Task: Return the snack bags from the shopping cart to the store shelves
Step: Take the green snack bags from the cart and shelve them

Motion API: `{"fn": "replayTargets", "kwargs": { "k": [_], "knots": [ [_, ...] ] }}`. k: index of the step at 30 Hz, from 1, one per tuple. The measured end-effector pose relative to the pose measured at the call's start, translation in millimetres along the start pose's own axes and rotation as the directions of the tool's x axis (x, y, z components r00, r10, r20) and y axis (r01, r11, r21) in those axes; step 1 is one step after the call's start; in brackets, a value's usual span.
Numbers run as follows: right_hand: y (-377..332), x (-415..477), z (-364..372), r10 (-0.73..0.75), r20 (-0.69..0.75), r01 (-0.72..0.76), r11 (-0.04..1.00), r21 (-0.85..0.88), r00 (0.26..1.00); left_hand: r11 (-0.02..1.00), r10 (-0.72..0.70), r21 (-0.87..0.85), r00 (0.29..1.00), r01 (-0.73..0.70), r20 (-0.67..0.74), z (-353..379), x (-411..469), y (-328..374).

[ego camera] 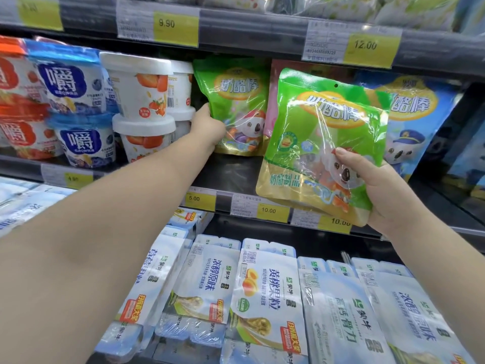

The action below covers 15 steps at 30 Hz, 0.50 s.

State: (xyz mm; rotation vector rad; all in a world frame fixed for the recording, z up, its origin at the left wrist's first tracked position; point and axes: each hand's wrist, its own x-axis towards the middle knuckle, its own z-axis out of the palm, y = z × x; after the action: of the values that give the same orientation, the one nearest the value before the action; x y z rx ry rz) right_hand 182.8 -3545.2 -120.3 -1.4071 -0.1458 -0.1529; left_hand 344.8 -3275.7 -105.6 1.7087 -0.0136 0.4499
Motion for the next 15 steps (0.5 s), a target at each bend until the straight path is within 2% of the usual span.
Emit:
{"fn": "replayTargets", "kwargs": {
  "k": [4, 9, 15],
  "knots": [
    [2, 2, -4, 0.000, -0.004, 0.000, 0.999, -0.042, 1.000, 0.997, -0.083, -0.003, 0.989, 0.083, -0.121, 4, 9, -2],
    [3, 2, -5, -0.016, -0.001, 0.016, 0.998, -0.054, 1.000, 0.986, -0.074, 0.128, 0.973, 0.104, -0.220, 12, 10, -3],
    [3, 0, -4, -0.028, -0.002, 0.028, 0.998, -0.056, 1.000, 0.962, -0.069, 0.241, 0.966, 0.131, -0.250, 15, 4, -7]
  ]
}}
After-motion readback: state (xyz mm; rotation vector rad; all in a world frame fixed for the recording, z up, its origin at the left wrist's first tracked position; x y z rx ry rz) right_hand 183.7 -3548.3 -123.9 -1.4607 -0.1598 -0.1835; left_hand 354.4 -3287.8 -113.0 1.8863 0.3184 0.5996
